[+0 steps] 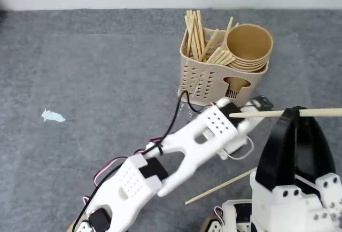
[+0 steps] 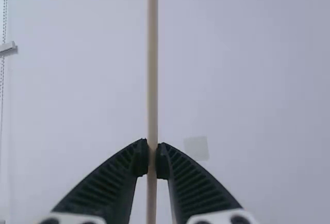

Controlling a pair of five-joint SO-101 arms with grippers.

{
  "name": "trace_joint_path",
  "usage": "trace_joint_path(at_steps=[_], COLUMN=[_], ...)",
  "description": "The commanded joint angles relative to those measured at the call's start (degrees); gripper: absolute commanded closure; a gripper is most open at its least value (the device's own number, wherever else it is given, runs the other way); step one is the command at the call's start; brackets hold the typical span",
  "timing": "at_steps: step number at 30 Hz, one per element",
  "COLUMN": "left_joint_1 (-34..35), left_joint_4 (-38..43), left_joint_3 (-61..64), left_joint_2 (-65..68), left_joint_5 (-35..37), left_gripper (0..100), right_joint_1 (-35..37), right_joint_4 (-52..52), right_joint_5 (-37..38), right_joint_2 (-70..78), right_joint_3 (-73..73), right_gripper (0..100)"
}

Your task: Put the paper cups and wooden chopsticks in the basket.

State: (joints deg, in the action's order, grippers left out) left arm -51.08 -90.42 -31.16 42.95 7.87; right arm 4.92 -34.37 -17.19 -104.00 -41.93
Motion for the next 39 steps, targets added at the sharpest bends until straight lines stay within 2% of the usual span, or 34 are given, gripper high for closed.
trace_joint_path(at_steps=[1, 6, 12, 23, 25, 29, 39], left_joint_1=[-3.08, -5.89, -8.09, -9.23, -9.23, -9.23, -10.02], left_joint_4=[-0.44, 0.79, 5.1, 5.45, 5.45, 5.45, 1.05], left_joint_3=[-3.91, -4.0, -4.0, -4.35, -4.26, -3.91, -6.9], left_joint_2=[-4.04, -4.13, -1.32, 5.01, 5.01, 5.1, 3.87], left_joint_5=[-0.35, -0.35, 1.67, 1.85, 1.85, 1.76, 1.67], left_gripper=[93, 84, 84, 84, 85, 99, 99], right_joint_1=[-0.13, -0.13, -0.04, -0.04, -0.04, -0.04, -0.04], right_joint_4=[1.19, 1.1, 1.1, 0.75, 0.75, 0.75, 2.86], right_joint_5=[-0.35, -0.35, -0.44, -0.44, -0.44, -0.44, 0.0], right_joint_2=[0.4, 0.4, 0.4, 0.31, 0.31, 0.31, 0.31], right_joint_3=[-0.26, -0.62, -0.62, -0.62, -0.62, -0.62, -0.35], right_gripper=[99.1, 99.1, 99.1, 99.1, 99.1, 99.1, 99.1])
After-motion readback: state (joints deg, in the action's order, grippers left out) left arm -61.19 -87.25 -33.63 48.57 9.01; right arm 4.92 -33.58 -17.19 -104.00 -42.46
